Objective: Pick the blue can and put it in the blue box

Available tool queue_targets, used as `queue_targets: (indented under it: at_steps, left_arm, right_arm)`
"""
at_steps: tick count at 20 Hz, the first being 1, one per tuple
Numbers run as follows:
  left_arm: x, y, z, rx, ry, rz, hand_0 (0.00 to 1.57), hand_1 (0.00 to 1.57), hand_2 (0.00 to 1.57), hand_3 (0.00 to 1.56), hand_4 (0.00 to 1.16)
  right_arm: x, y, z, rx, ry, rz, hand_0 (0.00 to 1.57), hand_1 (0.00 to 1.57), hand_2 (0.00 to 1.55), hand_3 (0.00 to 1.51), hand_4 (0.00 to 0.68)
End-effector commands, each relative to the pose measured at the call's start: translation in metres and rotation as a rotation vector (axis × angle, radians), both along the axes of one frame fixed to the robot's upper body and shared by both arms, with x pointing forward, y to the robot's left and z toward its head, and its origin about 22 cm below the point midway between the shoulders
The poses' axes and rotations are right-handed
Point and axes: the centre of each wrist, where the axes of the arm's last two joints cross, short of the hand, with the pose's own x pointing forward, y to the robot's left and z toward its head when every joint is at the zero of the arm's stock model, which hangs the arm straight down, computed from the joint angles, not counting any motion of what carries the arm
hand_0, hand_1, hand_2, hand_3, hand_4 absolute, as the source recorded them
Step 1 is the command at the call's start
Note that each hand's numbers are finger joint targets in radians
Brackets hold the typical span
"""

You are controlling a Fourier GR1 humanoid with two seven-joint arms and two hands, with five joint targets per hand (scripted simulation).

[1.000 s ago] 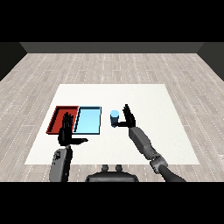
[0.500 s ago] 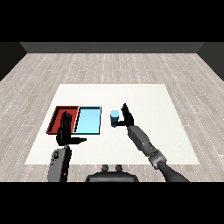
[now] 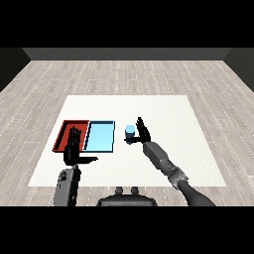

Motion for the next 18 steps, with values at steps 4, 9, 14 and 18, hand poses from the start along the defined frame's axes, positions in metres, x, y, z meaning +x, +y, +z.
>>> queue_targets:
  at_steps: [4,9,14,18]
  left_arm:
    - [-0.008,0.002,-0.01,0.0,0.006,-0.003,0.0,0.0,0.0,0.0,0.0]
    - [0.001,-0.006,-0.015,-0.012,0.011,-0.004,0.0,0.0,0.0,0.0,0.0]
    - [0.001,-0.007,-0.006,0.005,-0.009,0.011,0.0,0.0,0.0,0.0,0.0]
    - [0.002,-0.007,0.017,0.013,-0.013,-0.007,0.0,0.0,0.0,0.0,0.0]
  right_arm:
    - [-0.011,0.019,0.004,0.003,0.014,0.027,0.0,0.0,0.0,0.0,0.0]
    - [0.007,0.018,0.017,0.013,0.026,0.038,0.0,0.0,0.0,0.0,0.0]
    - [0.001,0.007,0.0,-0.08,0.014,-0.047,1.06,1.06,1.22,1.13,0.177]
    - [-0.009,0.027,0.005,-0.154,0.059,-0.052,1.56,1.56,1.48,1.44,0.659]
